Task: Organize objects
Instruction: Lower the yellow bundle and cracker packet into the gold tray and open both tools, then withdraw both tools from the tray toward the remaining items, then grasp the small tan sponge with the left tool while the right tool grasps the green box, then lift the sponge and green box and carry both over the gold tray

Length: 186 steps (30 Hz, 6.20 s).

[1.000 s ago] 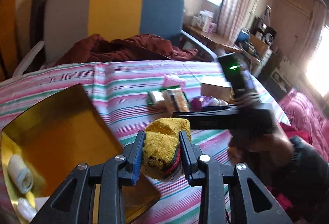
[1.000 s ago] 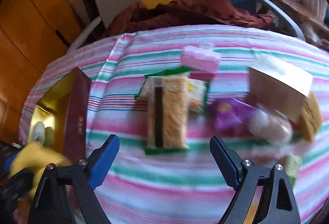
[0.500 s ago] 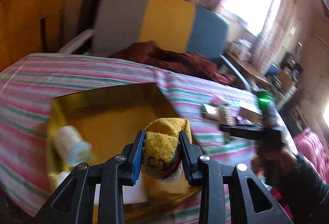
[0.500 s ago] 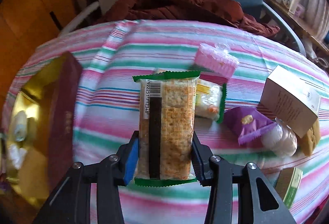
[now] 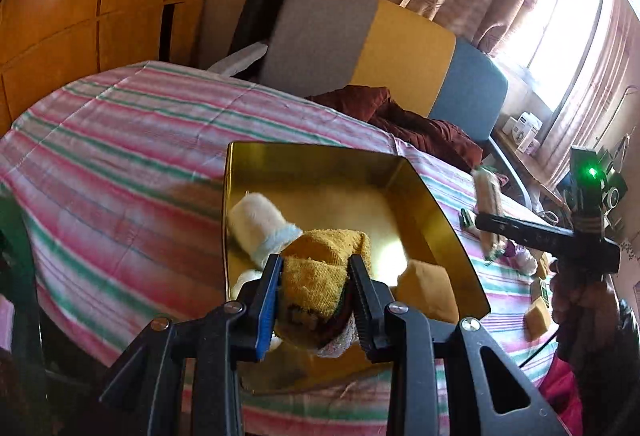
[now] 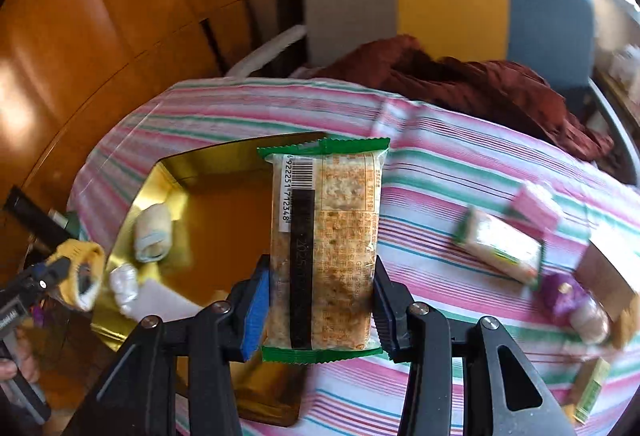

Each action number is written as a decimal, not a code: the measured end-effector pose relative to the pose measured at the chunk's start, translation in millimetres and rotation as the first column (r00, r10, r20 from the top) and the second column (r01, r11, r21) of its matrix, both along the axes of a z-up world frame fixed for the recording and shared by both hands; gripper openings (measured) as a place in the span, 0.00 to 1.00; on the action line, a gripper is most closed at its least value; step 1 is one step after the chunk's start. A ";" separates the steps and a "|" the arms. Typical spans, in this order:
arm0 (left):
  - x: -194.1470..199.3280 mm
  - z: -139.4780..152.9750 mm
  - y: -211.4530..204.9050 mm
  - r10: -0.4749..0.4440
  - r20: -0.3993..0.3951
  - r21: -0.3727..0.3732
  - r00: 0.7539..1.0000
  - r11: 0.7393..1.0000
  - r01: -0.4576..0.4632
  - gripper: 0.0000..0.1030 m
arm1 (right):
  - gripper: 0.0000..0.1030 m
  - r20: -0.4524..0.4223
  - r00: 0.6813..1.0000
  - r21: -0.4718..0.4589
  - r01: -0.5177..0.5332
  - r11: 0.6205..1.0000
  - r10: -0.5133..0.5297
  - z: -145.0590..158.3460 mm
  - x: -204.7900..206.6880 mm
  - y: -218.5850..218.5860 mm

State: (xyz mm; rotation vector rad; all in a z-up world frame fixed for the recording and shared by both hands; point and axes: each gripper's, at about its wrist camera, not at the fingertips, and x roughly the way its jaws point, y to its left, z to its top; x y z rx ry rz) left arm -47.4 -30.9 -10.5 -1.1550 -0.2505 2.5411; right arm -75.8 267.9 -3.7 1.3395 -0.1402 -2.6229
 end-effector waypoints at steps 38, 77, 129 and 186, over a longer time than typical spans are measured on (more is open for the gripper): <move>23.0 14.5 19.6 0.052 -0.078 -0.129 0.996 0.990 -0.062 0.47 | 0.88 -0.015 0.996 -0.010 -0.091 0.996 0.091 -11.9 36.9 -74.1; 38.1 33.8 123.3 -0.219 -0.131 -0.226 0.967 0.956 0.186 0.47 | 0.97 -0.033 0.978 0.023 0.206 0.978 -0.205 -21.1 93.3 50.7; 91.4 -91.4 447.1 -0.889 0.173 -0.155 0.424 0.401 0.903 0.59 | 0.95 0.155 0.745 -0.081 0.664 0.743 -0.649 -65.5 164.0 306.1; -5.8 -13.8 74.7 -0.081 -0.035 -0.099 0.996 0.992 0.077 0.58 | 0.30 0.025 0.995 -0.024 0.095 0.995 -0.094 -13.3 74.7 87.1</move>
